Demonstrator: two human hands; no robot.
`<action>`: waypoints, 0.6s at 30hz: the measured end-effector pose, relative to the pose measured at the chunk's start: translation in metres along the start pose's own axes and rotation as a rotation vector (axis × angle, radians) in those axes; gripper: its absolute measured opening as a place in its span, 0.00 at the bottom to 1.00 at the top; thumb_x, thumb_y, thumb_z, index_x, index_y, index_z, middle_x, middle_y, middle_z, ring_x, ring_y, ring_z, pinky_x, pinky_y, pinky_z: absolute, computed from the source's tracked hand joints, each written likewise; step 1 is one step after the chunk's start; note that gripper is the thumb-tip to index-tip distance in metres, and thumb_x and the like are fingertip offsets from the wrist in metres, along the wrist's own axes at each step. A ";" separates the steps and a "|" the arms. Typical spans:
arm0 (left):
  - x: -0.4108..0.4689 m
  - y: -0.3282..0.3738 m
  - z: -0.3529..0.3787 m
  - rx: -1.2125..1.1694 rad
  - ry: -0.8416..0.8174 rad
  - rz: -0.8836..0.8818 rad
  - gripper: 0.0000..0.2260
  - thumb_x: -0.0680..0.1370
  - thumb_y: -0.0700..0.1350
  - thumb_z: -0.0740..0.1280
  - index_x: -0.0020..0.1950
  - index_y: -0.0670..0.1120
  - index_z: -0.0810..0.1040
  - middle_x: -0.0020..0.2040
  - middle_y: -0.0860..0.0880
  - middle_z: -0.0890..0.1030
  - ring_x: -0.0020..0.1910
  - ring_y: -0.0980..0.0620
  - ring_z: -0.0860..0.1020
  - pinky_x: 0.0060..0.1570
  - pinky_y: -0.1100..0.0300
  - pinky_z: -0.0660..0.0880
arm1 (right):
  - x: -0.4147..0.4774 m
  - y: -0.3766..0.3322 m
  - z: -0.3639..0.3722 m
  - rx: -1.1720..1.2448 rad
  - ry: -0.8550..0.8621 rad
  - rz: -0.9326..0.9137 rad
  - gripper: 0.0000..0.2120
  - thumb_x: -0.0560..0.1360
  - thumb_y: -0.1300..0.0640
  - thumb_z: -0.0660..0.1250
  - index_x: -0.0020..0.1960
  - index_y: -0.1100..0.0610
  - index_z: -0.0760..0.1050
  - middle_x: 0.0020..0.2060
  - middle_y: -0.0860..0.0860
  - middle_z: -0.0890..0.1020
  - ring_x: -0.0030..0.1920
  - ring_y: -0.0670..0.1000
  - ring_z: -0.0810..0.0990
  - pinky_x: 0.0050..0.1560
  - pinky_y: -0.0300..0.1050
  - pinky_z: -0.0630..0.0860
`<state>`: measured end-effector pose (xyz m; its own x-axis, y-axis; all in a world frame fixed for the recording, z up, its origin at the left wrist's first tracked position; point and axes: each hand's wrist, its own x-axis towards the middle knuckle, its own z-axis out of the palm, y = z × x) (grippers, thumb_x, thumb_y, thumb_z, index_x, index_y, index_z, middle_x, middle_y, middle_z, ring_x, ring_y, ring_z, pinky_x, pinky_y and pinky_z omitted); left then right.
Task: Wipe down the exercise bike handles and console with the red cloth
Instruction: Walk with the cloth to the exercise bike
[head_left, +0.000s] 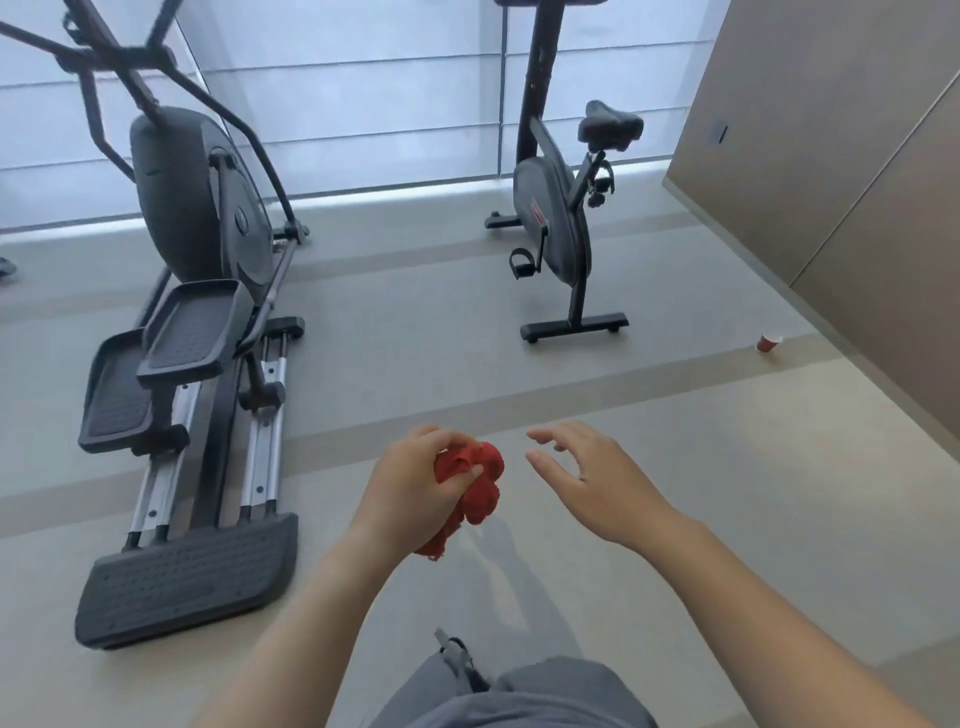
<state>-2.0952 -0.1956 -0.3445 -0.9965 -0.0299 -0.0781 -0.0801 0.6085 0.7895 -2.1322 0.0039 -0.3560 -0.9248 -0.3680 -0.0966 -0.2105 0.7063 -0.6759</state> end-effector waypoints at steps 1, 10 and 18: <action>0.021 0.000 -0.006 -0.009 -0.012 0.004 0.05 0.74 0.43 0.69 0.44 0.54 0.80 0.44 0.55 0.77 0.29 0.53 0.79 0.29 0.52 0.78 | 0.018 0.001 -0.005 0.003 0.016 0.012 0.17 0.78 0.44 0.58 0.63 0.48 0.71 0.59 0.42 0.75 0.55 0.38 0.70 0.56 0.35 0.64; 0.203 0.004 0.004 0.028 -0.128 0.057 0.06 0.73 0.43 0.71 0.45 0.54 0.80 0.46 0.55 0.78 0.39 0.58 0.79 0.37 0.70 0.72 | 0.147 0.047 -0.044 0.035 0.096 0.150 0.15 0.78 0.46 0.59 0.62 0.49 0.73 0.56 0.41 0.75 0.54 0.37 0.71 0.54 0.31 0.64; 0.389 0.032 0.008 0.035 -0.210 0.090 0.05 0.74 0.42 0.69 0.47 0.51 0.80 0.47 0.54 0.77 0.35 0.49 0.81 0.34 0.60 0.78 | 0.318 0.097 -0.104 0.085 0.124 0.175 0.15 0.78 0.45 0.57 0.60 0.49 0.74 0.57 0.42 0.75 0.54 0.39 0.72 0.50 0.33 0.66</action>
<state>-2.4852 -0.1813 -0.3544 -0.9725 0.1889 -0.1363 0.0132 0.6288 0.7775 -2.4795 0.0188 -0.3761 -0.9779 -0.1633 -0.1306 -0.0209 0.6978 -0.7160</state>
